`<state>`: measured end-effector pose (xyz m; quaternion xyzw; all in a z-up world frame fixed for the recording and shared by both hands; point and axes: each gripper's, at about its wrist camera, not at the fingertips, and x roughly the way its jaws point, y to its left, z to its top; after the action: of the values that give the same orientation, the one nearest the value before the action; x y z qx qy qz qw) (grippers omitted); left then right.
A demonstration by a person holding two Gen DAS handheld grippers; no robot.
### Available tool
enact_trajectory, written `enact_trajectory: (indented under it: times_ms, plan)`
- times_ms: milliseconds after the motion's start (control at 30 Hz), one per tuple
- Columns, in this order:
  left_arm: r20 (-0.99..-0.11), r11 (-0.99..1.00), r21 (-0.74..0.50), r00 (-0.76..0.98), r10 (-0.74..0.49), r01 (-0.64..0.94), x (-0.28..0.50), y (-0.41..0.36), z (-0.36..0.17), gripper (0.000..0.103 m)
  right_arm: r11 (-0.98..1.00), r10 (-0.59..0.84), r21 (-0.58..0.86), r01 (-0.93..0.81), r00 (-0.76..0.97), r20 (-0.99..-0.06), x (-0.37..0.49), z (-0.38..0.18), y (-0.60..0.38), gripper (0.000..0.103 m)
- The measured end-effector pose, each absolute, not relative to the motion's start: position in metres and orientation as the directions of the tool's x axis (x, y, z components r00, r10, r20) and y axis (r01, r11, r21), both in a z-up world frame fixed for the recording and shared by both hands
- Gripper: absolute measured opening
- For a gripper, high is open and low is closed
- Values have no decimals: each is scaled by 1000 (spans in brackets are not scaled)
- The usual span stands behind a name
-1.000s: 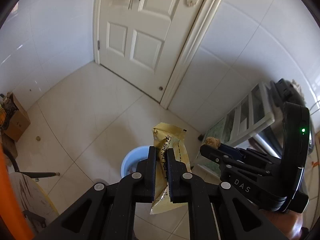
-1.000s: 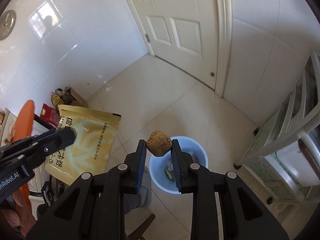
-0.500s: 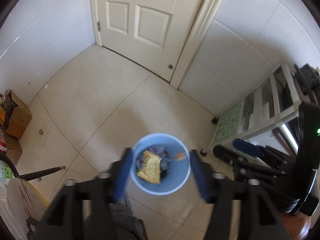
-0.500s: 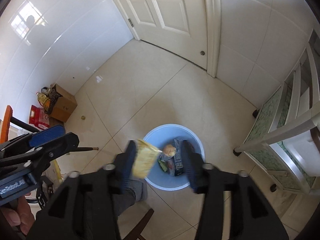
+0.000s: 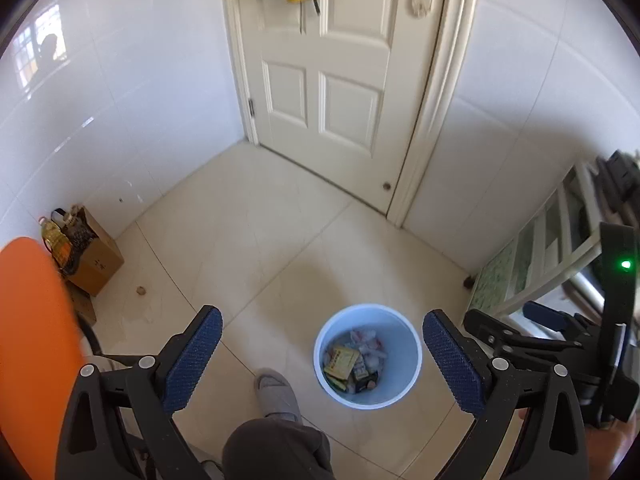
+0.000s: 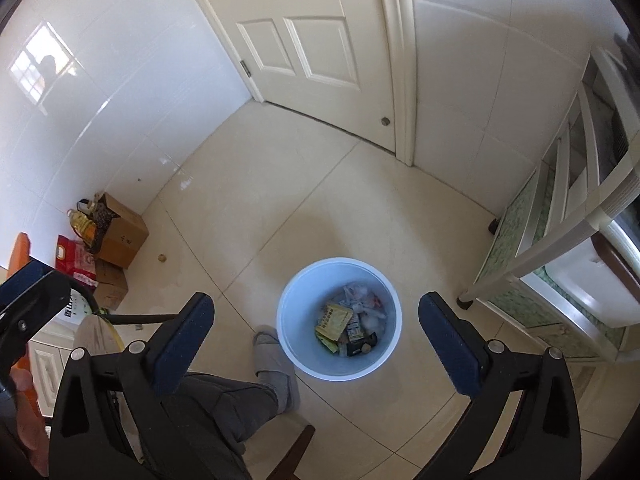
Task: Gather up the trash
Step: 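Return both open tools to the orange table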
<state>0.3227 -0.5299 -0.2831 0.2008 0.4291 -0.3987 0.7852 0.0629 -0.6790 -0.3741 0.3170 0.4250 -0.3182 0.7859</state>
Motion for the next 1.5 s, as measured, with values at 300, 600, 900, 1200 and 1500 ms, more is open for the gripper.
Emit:
enact_trajectory:
  times_ms: [300, 600, 900, 1200, 1500]
  plan:
    - [-702, 638, -80, 411, -581, 766, 268, -436, -202, 101, 673, -303, 242, 699, 559, -772, 78, -284, -628, 103]
    - [-585, 724, -81, 556, -591, 685, 222, -313, -149, 102, 779, -309, 229, 584, 676, -669, 108, -203, -552, 103]
    - [-494, 846, -107, 711, -501, 523, 177, -170, -101, 102, 896, -230, 195, 400, 791, -567, 146, -142, -458, 103]
    - [-421, 939, -139, 839, -345, 316, 107, -52, -75, 102, 972, -102, 141, 190, 873, -477, 181, -97, -353, 103]
    - [-394, 976, -183, 901, -181, 117, 43, 32, -81, 102, 998, 5, 55, 19, 911, -412, 201, -80, -263, 103]
